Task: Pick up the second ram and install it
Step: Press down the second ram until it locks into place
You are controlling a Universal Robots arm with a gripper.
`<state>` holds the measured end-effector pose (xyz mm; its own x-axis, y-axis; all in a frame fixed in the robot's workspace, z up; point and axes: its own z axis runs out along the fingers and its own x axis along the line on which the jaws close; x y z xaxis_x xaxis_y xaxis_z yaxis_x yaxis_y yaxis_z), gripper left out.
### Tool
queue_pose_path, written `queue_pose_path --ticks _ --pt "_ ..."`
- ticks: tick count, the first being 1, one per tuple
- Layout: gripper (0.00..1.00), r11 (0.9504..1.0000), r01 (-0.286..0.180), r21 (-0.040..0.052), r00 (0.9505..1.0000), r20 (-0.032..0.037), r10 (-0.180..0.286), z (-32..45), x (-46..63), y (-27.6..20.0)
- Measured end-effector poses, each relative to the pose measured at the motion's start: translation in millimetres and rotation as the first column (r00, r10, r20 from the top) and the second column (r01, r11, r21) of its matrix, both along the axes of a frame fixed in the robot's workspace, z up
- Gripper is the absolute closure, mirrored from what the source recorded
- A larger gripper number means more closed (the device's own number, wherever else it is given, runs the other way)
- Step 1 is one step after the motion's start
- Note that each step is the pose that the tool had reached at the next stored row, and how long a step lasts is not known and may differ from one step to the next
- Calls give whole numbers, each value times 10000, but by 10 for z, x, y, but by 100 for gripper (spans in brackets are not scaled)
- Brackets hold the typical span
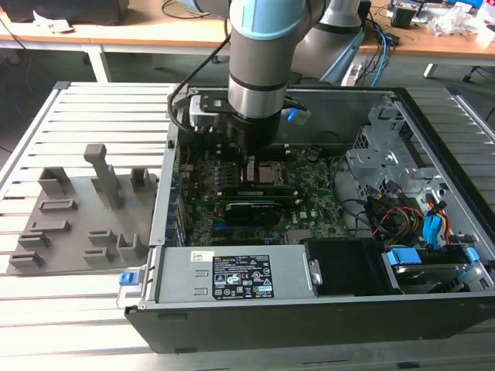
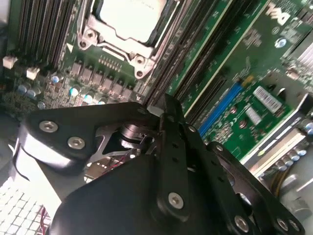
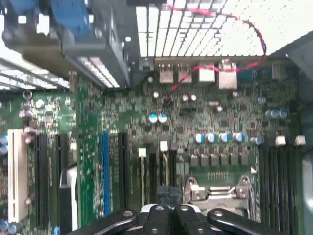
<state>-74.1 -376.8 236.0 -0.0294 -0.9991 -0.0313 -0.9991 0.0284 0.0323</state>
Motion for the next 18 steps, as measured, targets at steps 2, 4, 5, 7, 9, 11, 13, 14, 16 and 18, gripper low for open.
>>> queue_pose_path --ticks 2,4,5,7,9,11,13,14,16,18 --pt "89 10000 0 -2 10000 -1 0 -16 -53 -1" --pt "89 10000 -1 -4 10000 -2 1 -31 -86 -1" --pt "89 10000 0 1 10000 -1 0 -45 -102 0" --pt "89 10000 0 9 10000 -5 0 -79 -107 -1" --pt "89 10000 2 28 10000 4 -2 -70 -103 1" --pt "89 10000 0 23 10000 -4 0 29 -52 1" --pt "89 10000 0 24 10000 -55 0 29 85 0" --pt "89 10000 1 23 10000 -80 -1 30 148 1" --pt "89 10000 1 22 9999 -140 -1 30 293 1" --pt "89 10000 0 21 9999 -161 0 33 392 8"
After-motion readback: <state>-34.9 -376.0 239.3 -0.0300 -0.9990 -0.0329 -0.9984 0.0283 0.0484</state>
